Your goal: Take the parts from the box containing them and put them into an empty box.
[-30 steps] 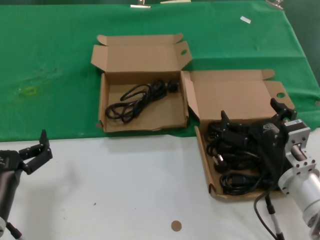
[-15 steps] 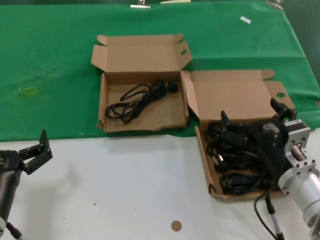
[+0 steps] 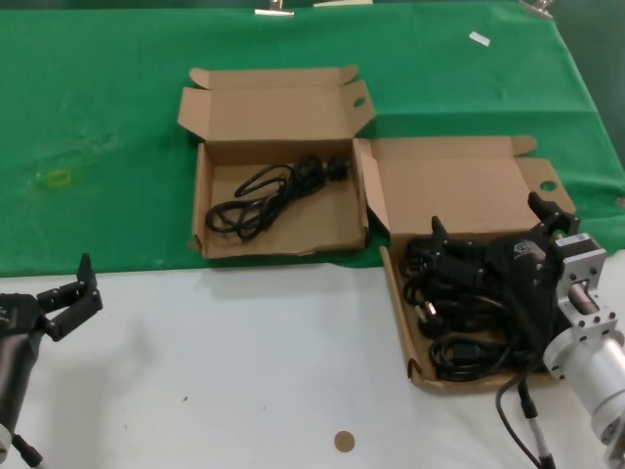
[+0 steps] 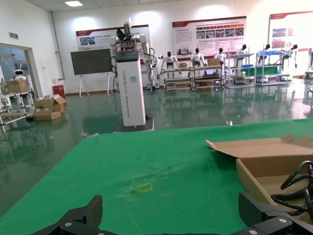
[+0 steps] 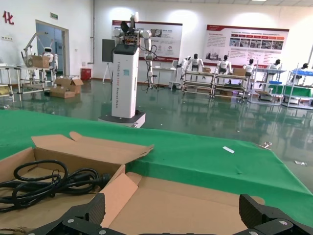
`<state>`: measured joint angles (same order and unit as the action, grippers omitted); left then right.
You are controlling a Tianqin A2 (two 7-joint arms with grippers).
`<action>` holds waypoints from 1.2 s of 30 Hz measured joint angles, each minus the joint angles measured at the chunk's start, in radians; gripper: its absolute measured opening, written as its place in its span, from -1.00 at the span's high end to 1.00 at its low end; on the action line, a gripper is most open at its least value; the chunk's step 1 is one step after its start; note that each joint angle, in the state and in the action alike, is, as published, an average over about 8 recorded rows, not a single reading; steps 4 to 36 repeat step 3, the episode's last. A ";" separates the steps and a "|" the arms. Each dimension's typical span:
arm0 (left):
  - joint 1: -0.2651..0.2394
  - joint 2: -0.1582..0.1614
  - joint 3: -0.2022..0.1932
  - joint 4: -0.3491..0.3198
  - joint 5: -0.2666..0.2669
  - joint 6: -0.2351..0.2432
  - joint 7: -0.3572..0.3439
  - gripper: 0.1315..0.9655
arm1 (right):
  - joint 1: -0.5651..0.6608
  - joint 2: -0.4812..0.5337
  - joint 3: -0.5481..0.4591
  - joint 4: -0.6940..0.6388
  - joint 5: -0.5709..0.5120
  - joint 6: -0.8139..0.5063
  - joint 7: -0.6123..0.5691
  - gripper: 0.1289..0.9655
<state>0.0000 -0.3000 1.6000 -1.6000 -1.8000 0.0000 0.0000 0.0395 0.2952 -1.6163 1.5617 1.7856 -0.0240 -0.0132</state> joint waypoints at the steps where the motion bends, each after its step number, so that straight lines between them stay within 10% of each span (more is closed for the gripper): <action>1: 0.000 0.000 0.000 0.000 0.000 0.000 0.000 -1.00 | 0.000 0.000 0.000 0.000 0.000 0.000 0.000 -1.00; 36: 0.000 0.000 0.000 0.000 0.000 0.000 0.000 -1.00 | 0.000 0.000 0.000 0.000 0.000 0.000 0.000 -1.00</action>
